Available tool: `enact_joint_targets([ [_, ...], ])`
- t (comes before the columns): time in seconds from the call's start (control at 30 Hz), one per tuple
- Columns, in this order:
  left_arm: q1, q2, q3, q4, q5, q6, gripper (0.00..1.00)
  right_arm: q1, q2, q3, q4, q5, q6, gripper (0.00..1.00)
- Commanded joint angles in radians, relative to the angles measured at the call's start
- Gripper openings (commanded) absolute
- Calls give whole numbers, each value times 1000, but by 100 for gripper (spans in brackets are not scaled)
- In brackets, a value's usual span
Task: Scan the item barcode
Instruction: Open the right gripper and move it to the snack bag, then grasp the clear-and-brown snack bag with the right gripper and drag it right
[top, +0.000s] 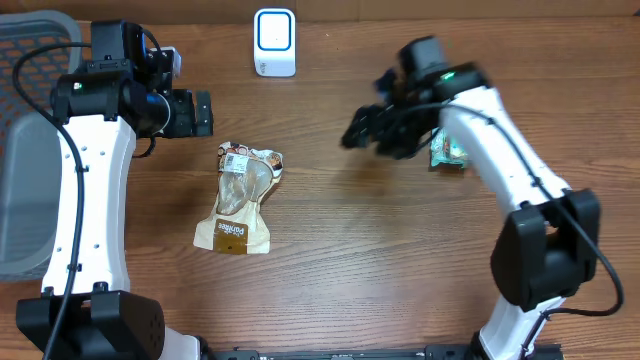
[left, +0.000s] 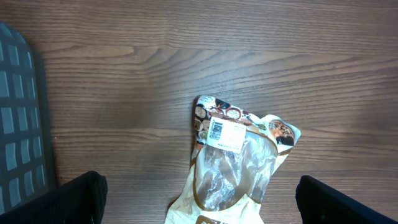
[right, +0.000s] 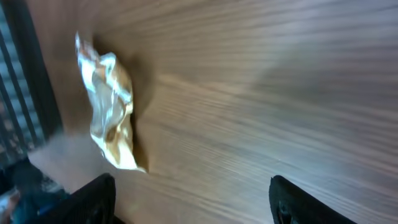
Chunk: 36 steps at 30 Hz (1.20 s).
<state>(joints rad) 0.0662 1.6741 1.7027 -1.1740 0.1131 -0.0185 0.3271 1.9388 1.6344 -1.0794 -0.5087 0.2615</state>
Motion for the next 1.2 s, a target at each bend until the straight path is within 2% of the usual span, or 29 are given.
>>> enact_joint_targets([
  [0.0, -1, 7, 19, 3, 8, 19, 100, 75, -7, -77, 66, -20, 95, 76],
  [0.3, -1, 7, 18, 3, 8, 19, 99, 279, -7, -266, 426, -20, 360, 76],
  [0.43, -1, 7, 19, 3, 8, 19, 100, 368, -4, -304, 553, 13, 409, 77],
  [0.67, -1, 7, 19, 3, 8, 19, 100, 476, 22, -306, 659, 140, 458, 79],
  [0.93, -1, 7, 18, 3, 8, 19, 100, 496, 125, -306, 782, 187, 501, 78],
  [1.03, -1, 7, 19, 3, 8, 19, 99, 496, 149, -306, 838, 187, 500, 73],
  [1.17, -1, 7, 19, 3, 8, 19, 100, 497, 151, -306, 869, 240, 497, 61],
])
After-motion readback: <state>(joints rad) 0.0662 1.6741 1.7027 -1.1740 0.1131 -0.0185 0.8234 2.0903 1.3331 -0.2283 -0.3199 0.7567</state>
